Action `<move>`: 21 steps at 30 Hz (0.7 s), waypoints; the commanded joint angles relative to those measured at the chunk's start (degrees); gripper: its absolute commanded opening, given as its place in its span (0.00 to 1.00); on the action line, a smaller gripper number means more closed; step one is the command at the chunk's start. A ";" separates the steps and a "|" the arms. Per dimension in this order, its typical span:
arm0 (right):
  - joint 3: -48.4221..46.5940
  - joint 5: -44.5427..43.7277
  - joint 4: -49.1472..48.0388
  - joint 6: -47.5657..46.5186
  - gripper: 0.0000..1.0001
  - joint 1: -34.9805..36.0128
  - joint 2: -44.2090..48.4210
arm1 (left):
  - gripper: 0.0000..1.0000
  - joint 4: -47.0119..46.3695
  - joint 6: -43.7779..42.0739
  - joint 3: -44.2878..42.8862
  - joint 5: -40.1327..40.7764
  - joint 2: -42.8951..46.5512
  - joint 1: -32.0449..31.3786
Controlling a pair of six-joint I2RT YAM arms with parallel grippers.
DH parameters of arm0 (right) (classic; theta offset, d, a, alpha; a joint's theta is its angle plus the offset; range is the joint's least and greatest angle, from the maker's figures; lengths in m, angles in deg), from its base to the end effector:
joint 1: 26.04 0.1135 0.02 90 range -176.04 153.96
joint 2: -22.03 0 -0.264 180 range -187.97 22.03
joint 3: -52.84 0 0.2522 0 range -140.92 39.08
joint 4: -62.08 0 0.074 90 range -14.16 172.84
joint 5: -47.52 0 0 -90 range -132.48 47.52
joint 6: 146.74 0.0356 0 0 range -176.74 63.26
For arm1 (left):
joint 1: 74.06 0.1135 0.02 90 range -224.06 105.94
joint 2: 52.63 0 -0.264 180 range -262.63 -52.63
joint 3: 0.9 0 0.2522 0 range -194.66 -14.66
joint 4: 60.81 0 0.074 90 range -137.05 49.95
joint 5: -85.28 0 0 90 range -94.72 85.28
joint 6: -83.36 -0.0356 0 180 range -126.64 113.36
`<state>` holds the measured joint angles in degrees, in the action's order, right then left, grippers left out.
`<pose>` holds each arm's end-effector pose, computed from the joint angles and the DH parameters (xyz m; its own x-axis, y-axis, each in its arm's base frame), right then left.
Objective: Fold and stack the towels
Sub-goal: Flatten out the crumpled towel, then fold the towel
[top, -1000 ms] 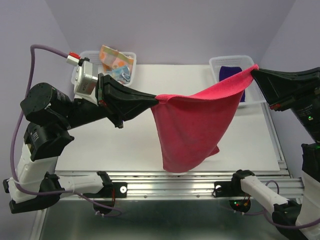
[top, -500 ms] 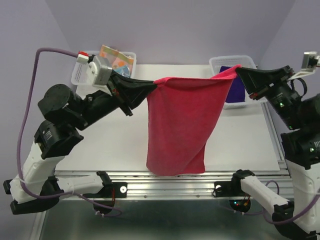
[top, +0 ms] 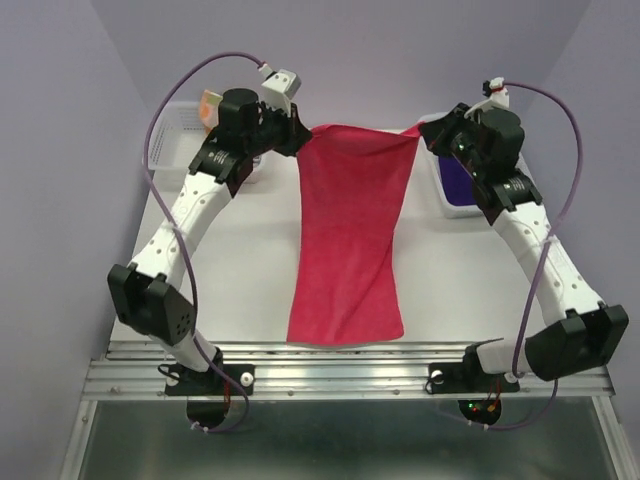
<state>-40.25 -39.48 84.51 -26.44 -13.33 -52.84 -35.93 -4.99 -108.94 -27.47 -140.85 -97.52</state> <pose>0.2921 0.0678 0.4392 -0.1984 0.4718 -0.8591 -0.1975 0.8393 0.5065 0.3206 -0.1541 0.4535 -0.1016 0.0152 -0.9947 0.7179 0.6933 -0.0628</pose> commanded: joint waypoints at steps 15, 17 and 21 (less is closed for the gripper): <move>-17.52 -6.43 -12.63 -7.89 0.01 -0.32 -32.96 | 0.00 3.04 -6.74 -37.82 -17.96 -40.09 11.77; -19.02 -6.70 -11.75 -7.89 0.01 -0.32 -34.63 | 0.00 3.12 -7.01 -37.21 -17.34 -40.44 11.77; -17.71 -6.43 -11.39 -7.28 0.01 -0.32 -35.52 | 0.00 3.39 -8.86 -33.61 -16.11 -40.10 11.86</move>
<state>-55.09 -44.85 75.70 -33.04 -13.33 -89.49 -30.93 -10.82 -142.97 -43.60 -184.35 -85.94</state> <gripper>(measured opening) 0.019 0.036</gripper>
